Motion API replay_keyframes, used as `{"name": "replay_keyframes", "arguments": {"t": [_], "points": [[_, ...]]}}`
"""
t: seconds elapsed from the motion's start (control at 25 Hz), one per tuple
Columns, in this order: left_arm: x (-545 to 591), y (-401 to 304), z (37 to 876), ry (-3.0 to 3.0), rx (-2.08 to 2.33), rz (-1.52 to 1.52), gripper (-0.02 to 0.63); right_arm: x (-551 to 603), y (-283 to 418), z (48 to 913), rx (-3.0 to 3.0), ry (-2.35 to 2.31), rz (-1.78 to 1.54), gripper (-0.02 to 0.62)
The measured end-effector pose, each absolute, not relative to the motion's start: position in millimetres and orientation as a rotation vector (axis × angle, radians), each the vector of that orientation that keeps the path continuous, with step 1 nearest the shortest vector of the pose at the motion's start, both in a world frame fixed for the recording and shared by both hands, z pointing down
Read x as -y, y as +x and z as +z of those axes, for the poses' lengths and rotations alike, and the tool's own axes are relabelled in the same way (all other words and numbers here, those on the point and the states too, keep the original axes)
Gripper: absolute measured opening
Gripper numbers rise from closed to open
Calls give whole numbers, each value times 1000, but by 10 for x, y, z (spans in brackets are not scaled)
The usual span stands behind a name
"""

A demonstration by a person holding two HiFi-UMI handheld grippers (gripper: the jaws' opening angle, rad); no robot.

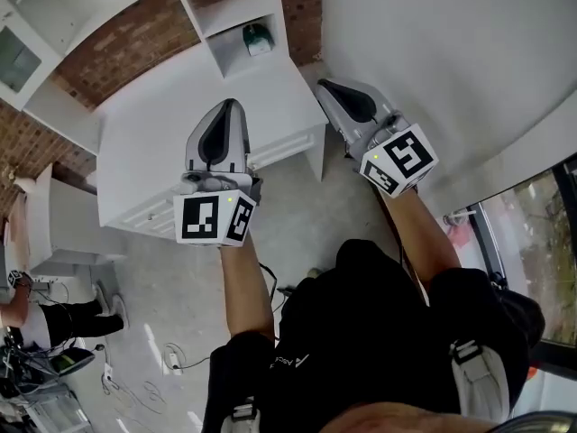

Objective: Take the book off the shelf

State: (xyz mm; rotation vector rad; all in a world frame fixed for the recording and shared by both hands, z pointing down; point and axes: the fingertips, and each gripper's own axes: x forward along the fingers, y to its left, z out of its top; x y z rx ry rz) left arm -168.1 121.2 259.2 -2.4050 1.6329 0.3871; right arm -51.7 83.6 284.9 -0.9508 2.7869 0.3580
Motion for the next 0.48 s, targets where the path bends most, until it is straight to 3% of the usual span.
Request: {"name": "replay_keyframes", "arguments": {"t": [0.48], "points": [[-124,-1845,2352,-2348,-1658,392,-2,238,-588,2664,-2721,-930,389,2]]}}
